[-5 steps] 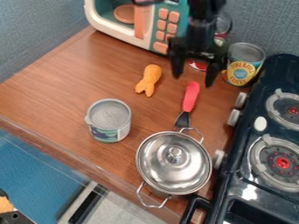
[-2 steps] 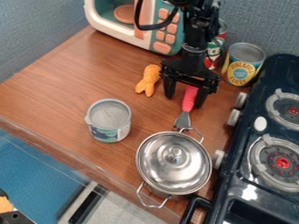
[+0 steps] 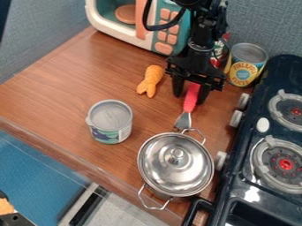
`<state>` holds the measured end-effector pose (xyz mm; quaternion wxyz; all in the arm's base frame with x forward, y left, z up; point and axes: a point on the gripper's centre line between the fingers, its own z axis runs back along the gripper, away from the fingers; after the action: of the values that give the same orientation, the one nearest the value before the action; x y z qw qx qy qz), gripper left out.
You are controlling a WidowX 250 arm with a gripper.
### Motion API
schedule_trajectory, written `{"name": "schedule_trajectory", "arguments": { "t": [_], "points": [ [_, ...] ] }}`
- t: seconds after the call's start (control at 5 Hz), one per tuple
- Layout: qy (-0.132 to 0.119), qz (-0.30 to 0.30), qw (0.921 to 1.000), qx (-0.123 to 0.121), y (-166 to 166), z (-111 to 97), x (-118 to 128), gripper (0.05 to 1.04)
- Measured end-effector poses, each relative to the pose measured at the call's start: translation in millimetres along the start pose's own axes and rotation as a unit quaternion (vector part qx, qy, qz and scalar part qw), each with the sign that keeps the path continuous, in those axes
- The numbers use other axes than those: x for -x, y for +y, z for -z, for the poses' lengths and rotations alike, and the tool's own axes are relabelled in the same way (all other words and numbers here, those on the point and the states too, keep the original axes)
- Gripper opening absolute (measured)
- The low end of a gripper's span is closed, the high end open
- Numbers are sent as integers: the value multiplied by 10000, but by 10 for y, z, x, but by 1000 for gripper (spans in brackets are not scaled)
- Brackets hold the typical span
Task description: Picked the red fork and switched it with the yellow object
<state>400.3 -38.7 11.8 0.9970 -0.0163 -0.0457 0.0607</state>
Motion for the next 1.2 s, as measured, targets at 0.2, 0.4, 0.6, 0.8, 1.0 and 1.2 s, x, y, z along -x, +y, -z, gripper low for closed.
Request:
{"name": "schedule_trajectory", "arguments": {
  "t": [0.2,0.4,0.6,0.8,1.0,1.2],
  "points": [
    [-25,-103,9999,29,1,-14,13,415],
    [54,-239,9996,108,-20,-49,59,408],
    [73,-485,9987,153,13,-172,105,408],
    [-311,-998,9944,161,128,-487,65,408],
    [-884,-1984,9761,65,446,-864,37,408],
    [-1274,-2939,9472,-127,736,-1077,63,408]
  ]
}}
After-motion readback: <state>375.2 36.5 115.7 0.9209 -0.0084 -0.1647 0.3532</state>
